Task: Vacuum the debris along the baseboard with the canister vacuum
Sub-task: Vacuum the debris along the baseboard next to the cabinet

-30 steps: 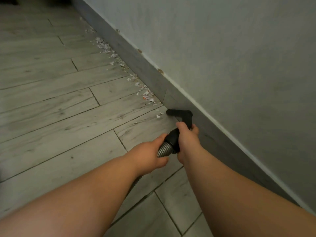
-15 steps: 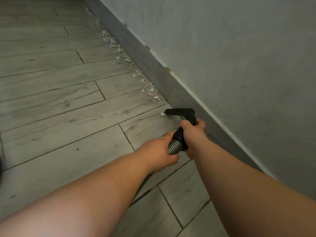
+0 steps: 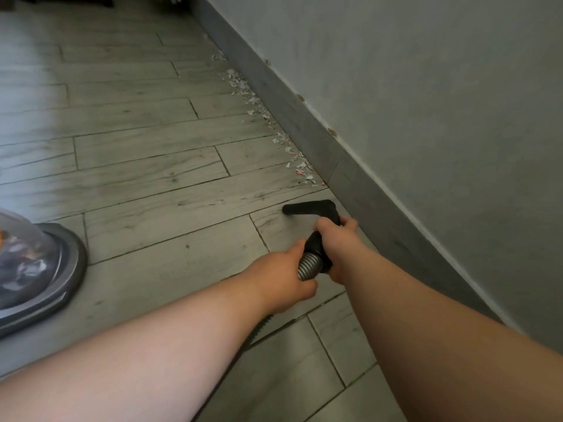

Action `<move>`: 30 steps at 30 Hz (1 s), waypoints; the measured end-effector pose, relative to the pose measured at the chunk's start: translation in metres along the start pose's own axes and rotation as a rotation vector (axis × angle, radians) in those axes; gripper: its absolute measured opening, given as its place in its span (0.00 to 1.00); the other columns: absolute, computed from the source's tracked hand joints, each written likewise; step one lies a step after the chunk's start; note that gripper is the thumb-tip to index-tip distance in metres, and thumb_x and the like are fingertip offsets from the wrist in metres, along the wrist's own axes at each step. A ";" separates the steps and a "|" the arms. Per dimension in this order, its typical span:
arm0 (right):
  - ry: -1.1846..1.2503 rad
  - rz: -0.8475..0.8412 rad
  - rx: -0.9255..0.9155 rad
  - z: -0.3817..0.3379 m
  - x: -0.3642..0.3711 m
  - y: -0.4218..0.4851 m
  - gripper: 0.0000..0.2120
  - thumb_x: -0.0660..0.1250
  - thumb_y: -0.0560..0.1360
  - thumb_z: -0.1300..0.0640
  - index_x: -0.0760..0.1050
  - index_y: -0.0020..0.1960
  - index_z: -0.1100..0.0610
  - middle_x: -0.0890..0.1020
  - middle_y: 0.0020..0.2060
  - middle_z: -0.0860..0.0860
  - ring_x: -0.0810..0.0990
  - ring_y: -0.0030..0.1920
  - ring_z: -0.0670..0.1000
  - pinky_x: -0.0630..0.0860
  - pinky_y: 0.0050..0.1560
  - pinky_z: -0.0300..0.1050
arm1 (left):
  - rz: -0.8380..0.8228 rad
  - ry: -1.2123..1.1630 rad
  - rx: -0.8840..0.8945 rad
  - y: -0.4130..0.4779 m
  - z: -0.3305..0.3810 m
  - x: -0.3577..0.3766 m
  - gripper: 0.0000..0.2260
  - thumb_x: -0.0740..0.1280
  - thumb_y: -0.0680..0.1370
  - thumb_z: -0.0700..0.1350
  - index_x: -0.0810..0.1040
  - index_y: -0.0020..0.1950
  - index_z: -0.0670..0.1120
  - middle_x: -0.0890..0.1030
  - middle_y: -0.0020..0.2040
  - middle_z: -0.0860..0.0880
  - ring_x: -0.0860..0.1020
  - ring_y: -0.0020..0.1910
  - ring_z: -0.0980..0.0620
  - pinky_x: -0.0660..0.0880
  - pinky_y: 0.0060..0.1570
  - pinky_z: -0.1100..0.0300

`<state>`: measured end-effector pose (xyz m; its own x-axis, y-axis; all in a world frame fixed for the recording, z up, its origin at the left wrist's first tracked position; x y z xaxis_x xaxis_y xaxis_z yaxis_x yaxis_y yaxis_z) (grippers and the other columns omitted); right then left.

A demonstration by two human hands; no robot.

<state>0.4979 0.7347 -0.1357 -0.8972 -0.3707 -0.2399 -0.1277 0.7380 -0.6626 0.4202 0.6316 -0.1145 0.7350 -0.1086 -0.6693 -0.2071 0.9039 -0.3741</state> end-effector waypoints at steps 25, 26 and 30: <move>0.072 0.253 -0.026 -0.010 -0.049 0.040 0.31 0.62 0.77 0.56 0.52 0.75 0.43 0.75 0.54 0.59 0.77 0.44 0.58 0.79 0.49 0.57 | -0.167 -0.051 0.018 0.074 0.016 0.024 0.36 0.67 0.75 0.52 0.47 0.75 0.66 0.78 0.52 0.48 0.81 0.36 0.50 0.81 0.38 0.56; 0.066 0.254 -0.031 -0.014 -0.049 0.044 0.31 0.62 0.77 0.56 0.52 0.75 0.43 0.75 0.53 0.58 0.77 0.44 0.58 0.79 0.50 0.58 | -0.162 -0.056 0.017 0.078 0.016 0.024 0.36 0.67 0.75 0.52 0.47 0.75 0.66 0.77 0.53 0.48 0.80 0.35 0.50 0.81 0.38 0.56; 0.022 0.247 -0.068 -0.030 -0.046 0.061 0.31 0.61 0.77 0.57 0.51 0.75 0.45 0.74 0.52 0.57 0.77 0.45 0.58 0.78 0.52 0.59 | -0.128 -0.096 0.008 0.098 0.016 0.024 0.37 0.67 0.75 0.52 0.46 0.76 0.63 0.76 0.54 0.47 0.76 0.32 0.53 0.80 0.36 0.58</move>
<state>0.5186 0.8136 -0.1439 -0.9138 -0.1628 -0.3720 0.0686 0.8411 -0.5365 0.4280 0.7241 -0.1570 0.8138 -0.1831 -0.5516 -0.1029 0.8887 -0.4467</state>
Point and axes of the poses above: each hand's wrist, its own y-axis towards the middle knuckle, its own x-axis out of the palm, z = x × y, the point moved 8 cm from there along y, towards the middle knuckle
